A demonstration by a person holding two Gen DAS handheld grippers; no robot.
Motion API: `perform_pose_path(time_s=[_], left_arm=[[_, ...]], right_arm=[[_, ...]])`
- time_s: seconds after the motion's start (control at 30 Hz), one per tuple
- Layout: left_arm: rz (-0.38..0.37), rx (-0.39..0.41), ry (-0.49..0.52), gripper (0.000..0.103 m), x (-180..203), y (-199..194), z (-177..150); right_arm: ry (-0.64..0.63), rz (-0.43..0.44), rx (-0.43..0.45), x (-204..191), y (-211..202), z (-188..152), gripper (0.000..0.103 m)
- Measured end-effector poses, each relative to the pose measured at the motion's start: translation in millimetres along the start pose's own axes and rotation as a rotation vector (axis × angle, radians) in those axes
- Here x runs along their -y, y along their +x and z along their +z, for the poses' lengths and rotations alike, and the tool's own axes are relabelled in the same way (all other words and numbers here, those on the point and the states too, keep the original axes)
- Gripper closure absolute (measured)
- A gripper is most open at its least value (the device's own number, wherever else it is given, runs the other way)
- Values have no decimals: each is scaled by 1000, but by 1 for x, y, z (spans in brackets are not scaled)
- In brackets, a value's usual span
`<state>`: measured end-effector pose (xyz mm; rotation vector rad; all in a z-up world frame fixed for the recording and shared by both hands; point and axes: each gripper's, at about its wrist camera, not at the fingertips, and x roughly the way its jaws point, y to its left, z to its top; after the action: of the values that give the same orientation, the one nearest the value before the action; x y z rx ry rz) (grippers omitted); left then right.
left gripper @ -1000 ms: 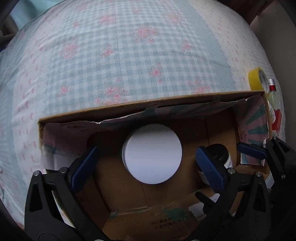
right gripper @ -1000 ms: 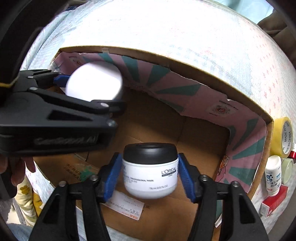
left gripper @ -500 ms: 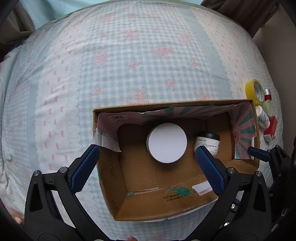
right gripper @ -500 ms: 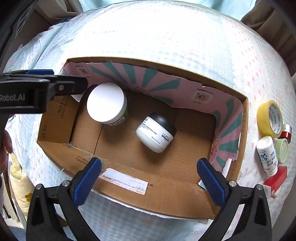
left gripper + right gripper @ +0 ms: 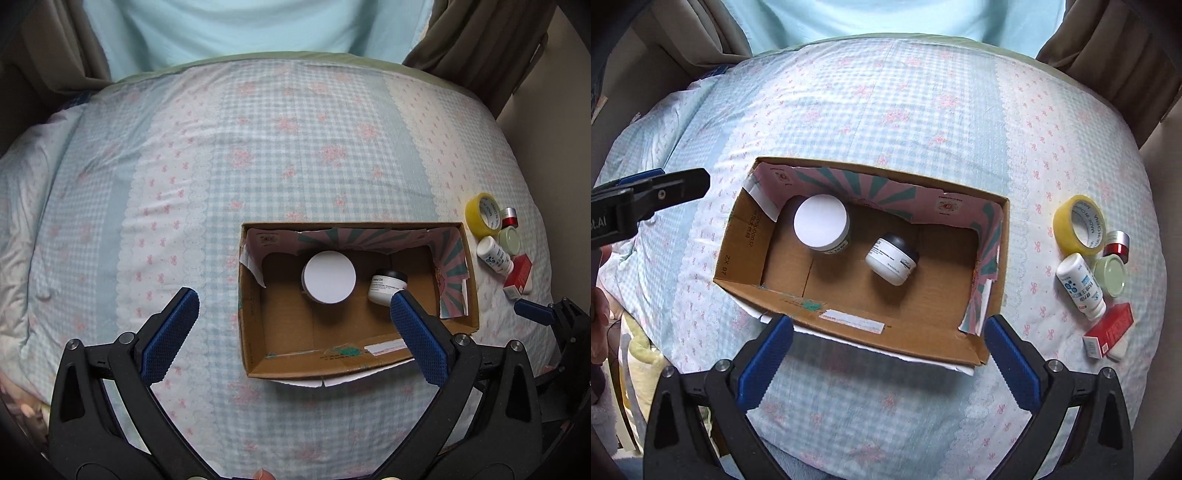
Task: Organize rigid objects
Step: 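Move both tools back over the remaining items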
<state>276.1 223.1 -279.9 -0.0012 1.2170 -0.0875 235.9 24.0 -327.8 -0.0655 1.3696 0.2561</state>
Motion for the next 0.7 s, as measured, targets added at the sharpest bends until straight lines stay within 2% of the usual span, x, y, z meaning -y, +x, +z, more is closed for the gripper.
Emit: perform_pose_path(time_s=[0.17,0.37,0.5,0.7], left_arm=[[37,58,-20,0,27,-36,-11],[39,60,-43,0,86,-61,-31],[-31,45,-106,0,135,-63,-43],[-72,-2,-119,0,222,-44,-49]], right_arm=[[55,-10,22,29,-40,-25,0],[133,-44,56,90,-80,-64,0],[135,-78,82,139,-97,-86,0],[141,-90,114,223,-112,-101,0]])
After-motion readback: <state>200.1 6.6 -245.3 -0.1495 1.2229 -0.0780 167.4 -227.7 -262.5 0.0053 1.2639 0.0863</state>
